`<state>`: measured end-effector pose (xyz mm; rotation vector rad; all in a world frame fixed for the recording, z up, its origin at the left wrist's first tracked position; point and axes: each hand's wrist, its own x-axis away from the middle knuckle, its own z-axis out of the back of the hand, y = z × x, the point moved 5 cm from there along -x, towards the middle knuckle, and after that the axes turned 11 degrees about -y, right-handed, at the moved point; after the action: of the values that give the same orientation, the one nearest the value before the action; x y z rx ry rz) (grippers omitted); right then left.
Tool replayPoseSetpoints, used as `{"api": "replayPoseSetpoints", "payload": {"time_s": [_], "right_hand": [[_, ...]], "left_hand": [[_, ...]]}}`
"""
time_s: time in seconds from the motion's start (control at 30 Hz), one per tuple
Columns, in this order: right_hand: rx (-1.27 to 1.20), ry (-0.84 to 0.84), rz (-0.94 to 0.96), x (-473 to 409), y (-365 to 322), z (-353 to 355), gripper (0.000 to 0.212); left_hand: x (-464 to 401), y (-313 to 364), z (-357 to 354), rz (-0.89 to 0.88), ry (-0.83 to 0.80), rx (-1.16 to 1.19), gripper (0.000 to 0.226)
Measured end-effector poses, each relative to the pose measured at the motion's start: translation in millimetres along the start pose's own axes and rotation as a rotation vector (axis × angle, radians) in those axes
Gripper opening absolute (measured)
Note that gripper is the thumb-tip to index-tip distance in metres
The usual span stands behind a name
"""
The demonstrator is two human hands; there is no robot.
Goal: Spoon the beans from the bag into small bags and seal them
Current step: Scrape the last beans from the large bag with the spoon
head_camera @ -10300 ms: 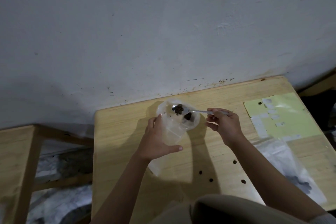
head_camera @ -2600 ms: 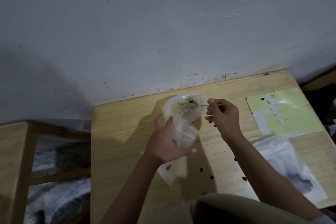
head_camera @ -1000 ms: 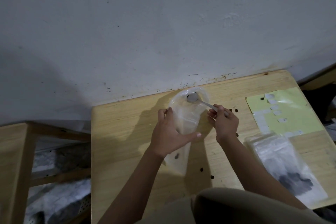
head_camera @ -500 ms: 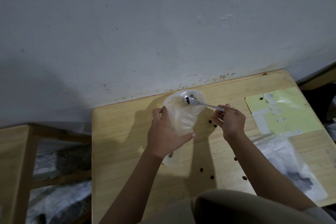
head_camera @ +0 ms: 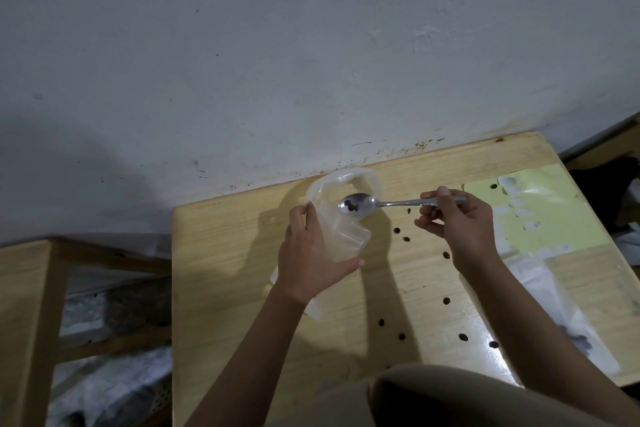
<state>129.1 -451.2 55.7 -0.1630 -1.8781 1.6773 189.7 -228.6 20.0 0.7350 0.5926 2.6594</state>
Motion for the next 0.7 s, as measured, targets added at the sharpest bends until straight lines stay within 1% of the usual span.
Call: {"api": "replayPoseSetpoints", "payload": {"time_s": [0.13,0.17,0.23,0.3,0.37,0.43,0.5,0.6,0.7], "right_hand": [[0.256,-0.127,0.178,8.1,-10.2,-11.9,0.024],[0.269,-0.128,0.213,9.1,-11.6,-13.7,0.022],[0.249,-0.064,0.255,10.6,-13.1,-14.6,0.02],[0.229,0.031,0.252,10.0,-11.7,-14.5,0.019],[0.199,0.088,0.182,5.0,-3.3,-18.5,0.019],[0.108,0.095,0.073,-2.1,8.8,-25.4,0.018],[0.067,0.088,0.022,-7.9,17.5,-31.6,0.021],[0.164,0.048,0.067,-11.7,19.6,-40.6,0.026],[0.394,0.056,0.219,-12.1,11.2,-44.9,0.023]], "left_hand": [[-0.9,-0.4,-1.0,-0.014,0.003,0.027,0.129],[-1.0,-0.4,-1.0,-0.013,0.001,0.034,0.129],[-0.7,-0.7,-0.6,-0.007,0.001,0.043,0.128],[0.2,-0.4,0.4,-0.008,0.007,0.052,0.127],[1.1,1.3,2.3,-0.01,0.007,0.077,0.126],[1.4,4.5,5.3,-0.008,0.014,0.098,0.124],[1.7,8.6,8.4,-0.014,0.036,0.115,0.12],[1.8,13.2,10.1,-0.007,0.042,0.14,0.117],[2.5,16.6,8.7,0.001,0.054,0.16,0.115]]}}
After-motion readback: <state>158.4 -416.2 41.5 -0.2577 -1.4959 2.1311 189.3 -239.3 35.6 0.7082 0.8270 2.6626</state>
